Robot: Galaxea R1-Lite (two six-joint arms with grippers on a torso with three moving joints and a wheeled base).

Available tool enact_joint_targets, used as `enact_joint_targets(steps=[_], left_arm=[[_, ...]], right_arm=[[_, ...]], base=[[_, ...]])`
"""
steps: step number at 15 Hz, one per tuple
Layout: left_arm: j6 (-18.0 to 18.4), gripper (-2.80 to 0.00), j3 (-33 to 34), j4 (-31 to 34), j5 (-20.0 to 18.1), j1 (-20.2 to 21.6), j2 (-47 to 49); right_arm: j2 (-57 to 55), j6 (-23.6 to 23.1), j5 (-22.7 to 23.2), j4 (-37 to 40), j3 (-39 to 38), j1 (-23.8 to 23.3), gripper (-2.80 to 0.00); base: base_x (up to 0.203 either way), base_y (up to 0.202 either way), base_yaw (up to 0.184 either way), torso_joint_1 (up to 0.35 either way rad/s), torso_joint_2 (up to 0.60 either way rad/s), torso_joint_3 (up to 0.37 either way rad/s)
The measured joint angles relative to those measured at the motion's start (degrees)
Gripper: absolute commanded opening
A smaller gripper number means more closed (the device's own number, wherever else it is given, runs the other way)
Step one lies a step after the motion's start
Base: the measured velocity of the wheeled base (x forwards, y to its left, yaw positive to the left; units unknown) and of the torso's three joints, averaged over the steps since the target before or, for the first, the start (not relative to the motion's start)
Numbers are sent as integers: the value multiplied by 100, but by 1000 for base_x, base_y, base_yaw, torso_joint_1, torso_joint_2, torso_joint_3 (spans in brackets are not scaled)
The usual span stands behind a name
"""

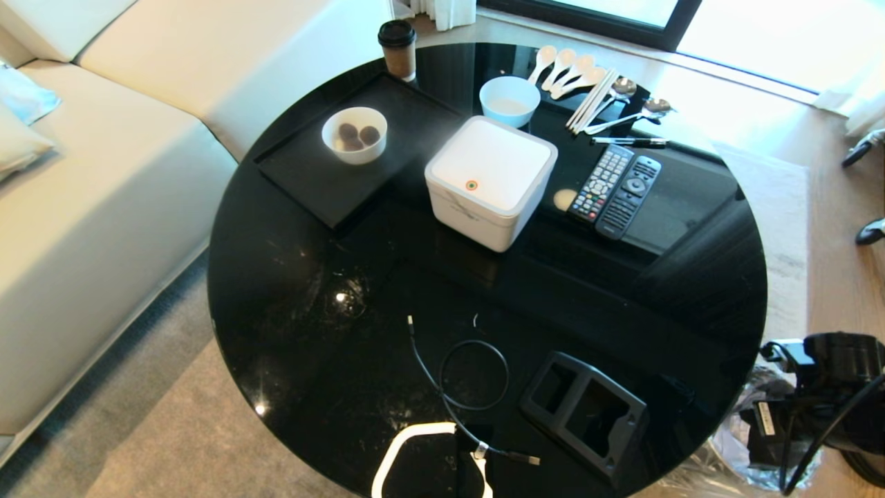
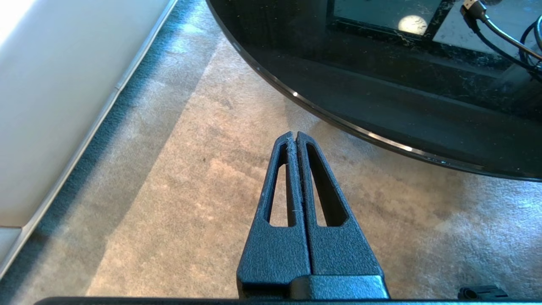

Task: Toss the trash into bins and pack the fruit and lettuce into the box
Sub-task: Throw it into the trash can, then pick up the black rack

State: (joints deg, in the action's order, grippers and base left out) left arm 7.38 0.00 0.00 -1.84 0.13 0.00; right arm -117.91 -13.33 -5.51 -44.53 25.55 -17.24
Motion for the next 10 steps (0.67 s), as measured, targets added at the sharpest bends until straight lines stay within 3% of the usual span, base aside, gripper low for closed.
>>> enact_joint_targets(steps=[10], left_arm=[[-3,-280,0,0,0,-4,0]], right_arm=[[805,-299,2,-23,-390,-63,0]], base=[[0,0,0,0,0,0]])
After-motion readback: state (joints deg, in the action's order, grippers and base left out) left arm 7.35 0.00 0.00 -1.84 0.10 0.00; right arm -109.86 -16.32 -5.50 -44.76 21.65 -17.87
